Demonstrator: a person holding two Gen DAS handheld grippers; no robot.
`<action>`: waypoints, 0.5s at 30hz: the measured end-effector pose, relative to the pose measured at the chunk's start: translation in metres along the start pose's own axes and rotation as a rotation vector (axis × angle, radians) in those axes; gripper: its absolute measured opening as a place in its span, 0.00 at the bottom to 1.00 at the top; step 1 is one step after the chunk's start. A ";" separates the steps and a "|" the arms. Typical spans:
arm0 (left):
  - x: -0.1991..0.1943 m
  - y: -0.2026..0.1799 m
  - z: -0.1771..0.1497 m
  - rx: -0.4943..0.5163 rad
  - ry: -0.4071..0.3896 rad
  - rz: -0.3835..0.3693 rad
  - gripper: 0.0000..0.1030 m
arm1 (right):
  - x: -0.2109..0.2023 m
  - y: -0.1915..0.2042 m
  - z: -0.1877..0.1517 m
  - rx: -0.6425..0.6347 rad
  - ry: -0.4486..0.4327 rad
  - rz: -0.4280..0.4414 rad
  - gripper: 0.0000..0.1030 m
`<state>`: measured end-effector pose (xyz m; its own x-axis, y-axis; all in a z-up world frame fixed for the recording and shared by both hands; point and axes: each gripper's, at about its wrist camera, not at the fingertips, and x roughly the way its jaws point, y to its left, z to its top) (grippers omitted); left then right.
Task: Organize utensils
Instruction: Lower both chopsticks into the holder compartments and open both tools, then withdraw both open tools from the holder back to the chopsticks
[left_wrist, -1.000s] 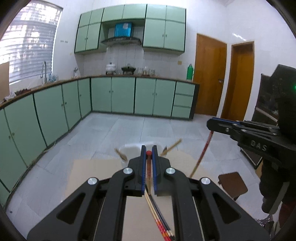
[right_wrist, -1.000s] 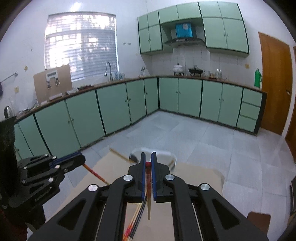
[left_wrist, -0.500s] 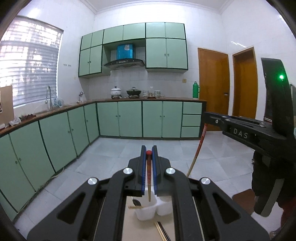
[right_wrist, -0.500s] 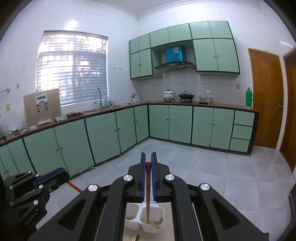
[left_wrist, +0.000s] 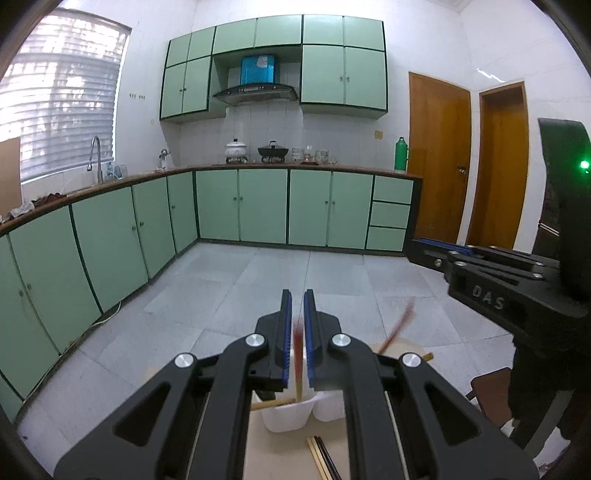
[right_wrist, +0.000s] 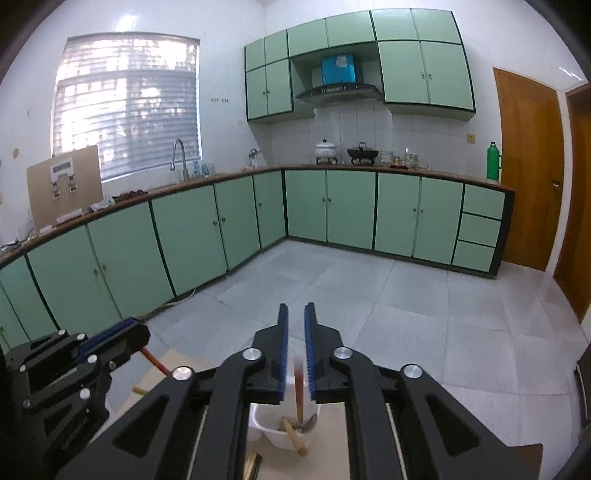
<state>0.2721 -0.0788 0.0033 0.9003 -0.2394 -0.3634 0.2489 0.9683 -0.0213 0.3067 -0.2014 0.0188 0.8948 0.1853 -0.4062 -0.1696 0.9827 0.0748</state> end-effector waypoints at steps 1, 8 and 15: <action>-0.002 0.001 -0.001 -0.001 0.000 0.001 0.10 | -0.001 -0.002 -0.001 0.000 0.001 -0.004 0.16; -0.031 0.007 -0.010 -0.027 -0.025 0.003 0.31 | -0.025 -0.010 -0.016 0.021 0.001 -0.017 0.30; -0.067 0.005 -0.035 -0.063 -0.042 -0.007 0.48 | -0.066 -0.004 -0.055 0.030 -0.014 -0.011 0.56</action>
<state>0.2009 -0.0560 -0.0048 0.9133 -0.2474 -0.3235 0.2333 0.9689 -0.0824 0.2255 -0.2174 -0.0051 0.9022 0.1744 -0.3945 -0.1476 0.9842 0.0976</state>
